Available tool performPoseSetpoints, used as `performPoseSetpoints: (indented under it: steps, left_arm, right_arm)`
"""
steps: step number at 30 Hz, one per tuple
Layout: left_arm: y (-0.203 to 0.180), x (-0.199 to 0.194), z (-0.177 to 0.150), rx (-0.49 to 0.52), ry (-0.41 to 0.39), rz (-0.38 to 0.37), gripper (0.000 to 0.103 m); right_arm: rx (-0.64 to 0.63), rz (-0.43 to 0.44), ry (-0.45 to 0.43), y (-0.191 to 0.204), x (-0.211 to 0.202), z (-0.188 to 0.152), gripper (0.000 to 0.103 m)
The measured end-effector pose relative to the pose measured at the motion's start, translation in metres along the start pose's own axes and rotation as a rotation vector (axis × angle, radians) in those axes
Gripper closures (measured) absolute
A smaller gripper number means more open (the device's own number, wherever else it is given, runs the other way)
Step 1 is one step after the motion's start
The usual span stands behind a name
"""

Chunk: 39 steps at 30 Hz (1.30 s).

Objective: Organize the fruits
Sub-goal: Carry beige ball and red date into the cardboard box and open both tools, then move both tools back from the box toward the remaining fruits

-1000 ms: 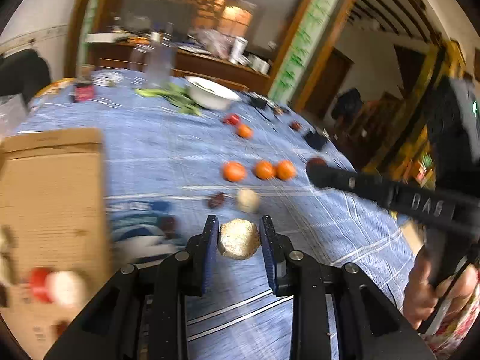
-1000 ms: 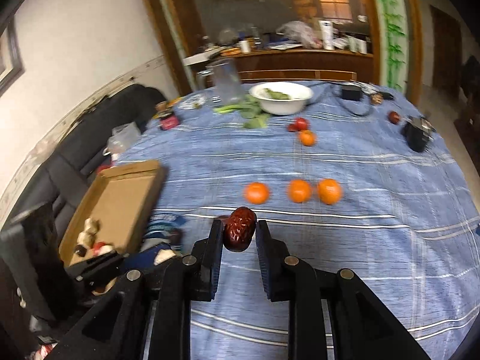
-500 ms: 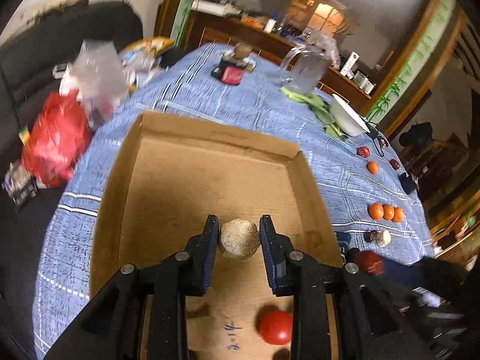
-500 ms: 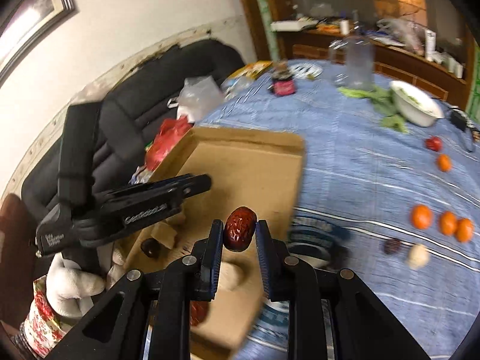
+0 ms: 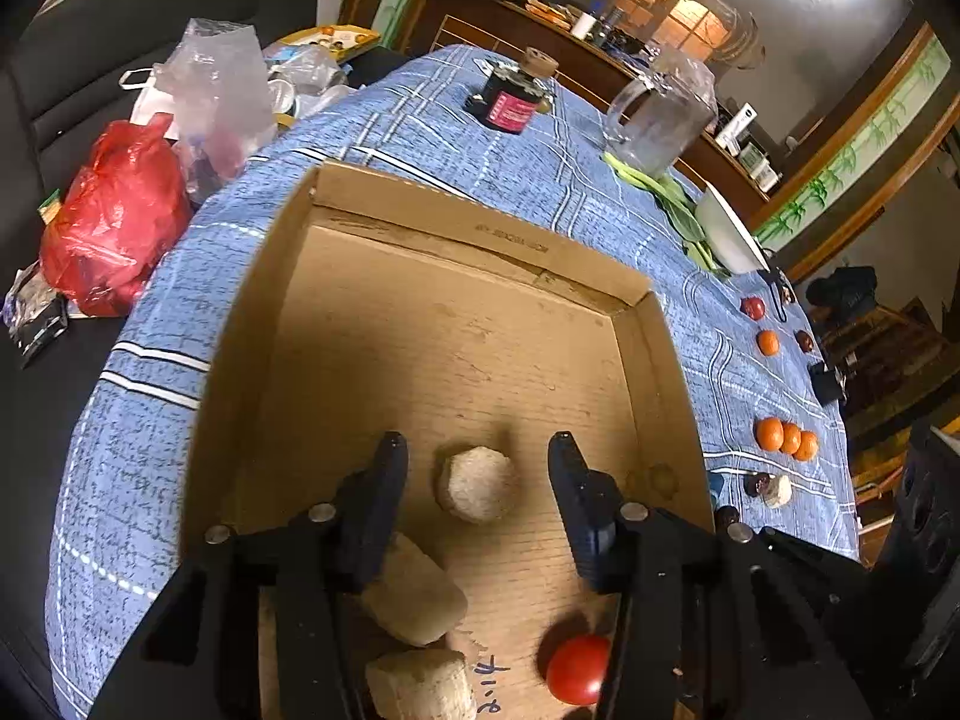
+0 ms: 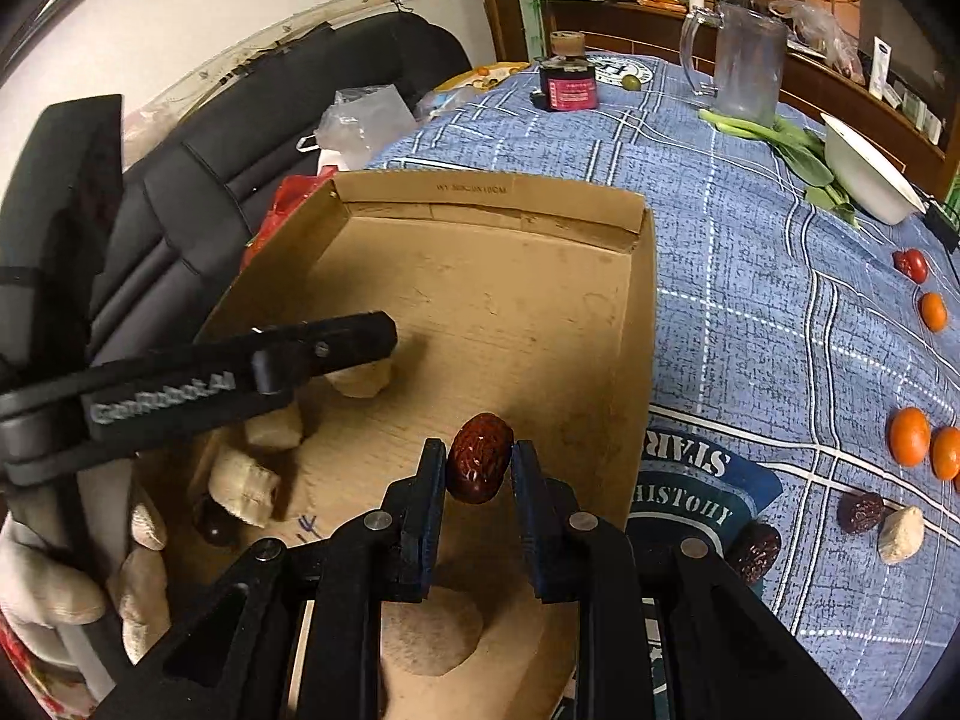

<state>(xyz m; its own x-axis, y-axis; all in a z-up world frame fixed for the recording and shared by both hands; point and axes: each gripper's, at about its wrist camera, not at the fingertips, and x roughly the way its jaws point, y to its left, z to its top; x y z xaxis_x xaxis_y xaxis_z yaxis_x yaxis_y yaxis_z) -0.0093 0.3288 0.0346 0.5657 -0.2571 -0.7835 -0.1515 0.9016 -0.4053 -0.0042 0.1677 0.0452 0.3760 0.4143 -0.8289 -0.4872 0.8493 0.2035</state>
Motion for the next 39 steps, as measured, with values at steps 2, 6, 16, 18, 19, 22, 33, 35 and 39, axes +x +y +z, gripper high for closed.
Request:
performPoseSetpoints:
  steps: [2, 6, 16, 18, 19, 22, 33, 35, 39]
  left_arm:
    - [0.000, -0.006, 0.000, -0.010, -0.012, -0.003, 0.055]
    - [-0.005, -0.029, -0.004, -0.013, -0.060, -0.016, 0.051]
    - [-0.038, -0.100, -0.048, 0.004, -0.242, -0.017, 0.025]
    - [-0.046, -0.105, -0.060, 0.009, -0.247, -0.033, 0.024]
    - [-0.051, -0.106, -0.067, 0.013, -0.246, -0.045, 0.024]
    - [-0.069, -0.105, -0.087, 0.029, -0.231, -0.075, 0.024]
    - [-0.098, -0.105, -0.119, 0.023, -0.211, -0.082, 0.024]
    - [-0.096, -0.114, -0.120, 0.008, -0.238, -0.071, 0.024]
    - [-0.093, -0.124, -0.119, 0.007, -0.266, -0.056, 0.024]
  right_arm:
    - [-0.014, -0.012, -0.013, 0.002, -0.004, -0.002, 0.060]
    - [-0.036, -0.021, -0.052, 0.007, -0.020, -0.007, 0.050]
    - [0.058, 0.023, -0.164, -0.016, -0.078, -0.043, 0.041]
    - [0.112, 0.035, -0.192, -0.030, -0.091, -0.055, 0.040]
    - [0.139, 0.039, -0.205, -0.038, -0.097, -0.061, 0.039]
    - [0.248, 0.040, -0.249, -0.069, -0.116, -0.084, 0.033]
    - [0.325, -0.072, -0.234, -0.103, -0.128, -0.143, 0.033]
    - [0.265, -0.084, -0.208, -0.088, -0.119, -0.149, 0.033]
    - [0.153, -0.102, -0.175, -0.056, -0.102, -0.153, 0.033]
